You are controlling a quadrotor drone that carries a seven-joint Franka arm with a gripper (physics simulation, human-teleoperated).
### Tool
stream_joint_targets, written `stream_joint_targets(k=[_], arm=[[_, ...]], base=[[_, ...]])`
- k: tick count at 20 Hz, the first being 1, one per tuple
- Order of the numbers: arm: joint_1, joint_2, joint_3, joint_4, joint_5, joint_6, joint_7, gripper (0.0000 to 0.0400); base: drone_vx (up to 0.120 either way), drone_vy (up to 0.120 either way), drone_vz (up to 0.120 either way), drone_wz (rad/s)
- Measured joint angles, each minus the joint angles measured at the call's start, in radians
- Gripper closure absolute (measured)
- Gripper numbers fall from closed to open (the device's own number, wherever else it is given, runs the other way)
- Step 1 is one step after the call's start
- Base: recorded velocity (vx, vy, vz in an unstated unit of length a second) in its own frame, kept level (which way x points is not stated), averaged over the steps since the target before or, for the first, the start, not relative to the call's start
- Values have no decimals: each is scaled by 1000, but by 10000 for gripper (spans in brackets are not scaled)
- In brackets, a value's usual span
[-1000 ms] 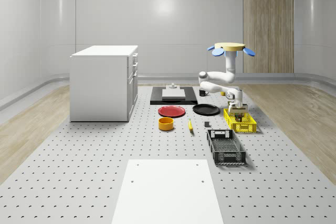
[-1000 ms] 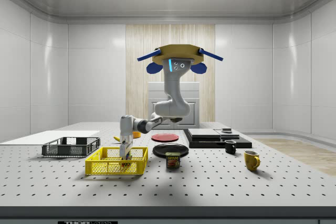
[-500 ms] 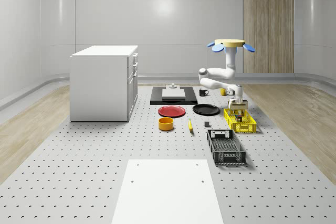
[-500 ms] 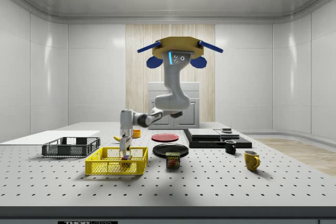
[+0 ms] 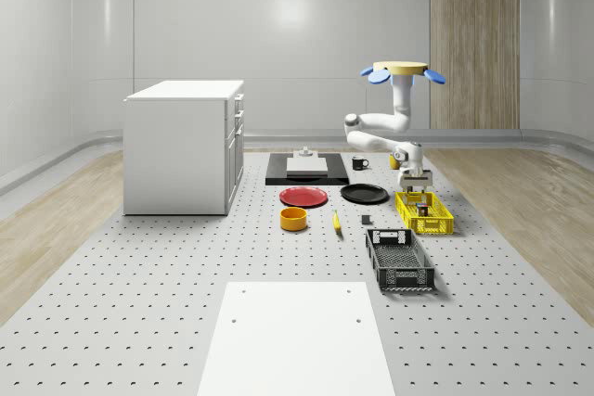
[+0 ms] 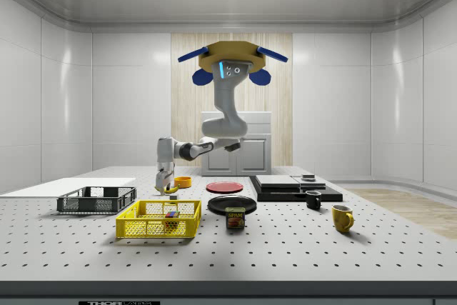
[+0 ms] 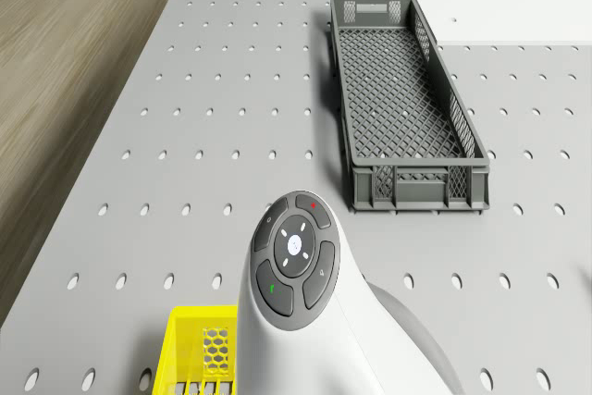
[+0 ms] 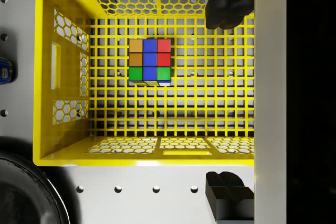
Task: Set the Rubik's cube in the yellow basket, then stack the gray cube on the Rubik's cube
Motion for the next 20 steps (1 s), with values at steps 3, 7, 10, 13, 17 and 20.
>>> stream_joint_targets(k=[3,7,10,13,17,20], arm=[[1,3,0,0,-1,-3,-1,0],[3,7,-1,-1,-3,-6,-2,0],[5,9,-1,-1,-4,-9,-3,0],[6,12,-2,-1,-5,-11,-4,0],[8,15,-2,-1,-7,-14,-6,0],[9,17,-2,-1,-8,-16,-6,0]], base=[[0,-120,0,0],[0,-120,0,0],[0,-120,0,0],[0,-120,0,0],[0,-120,0,0],[0,-120,0,0]])
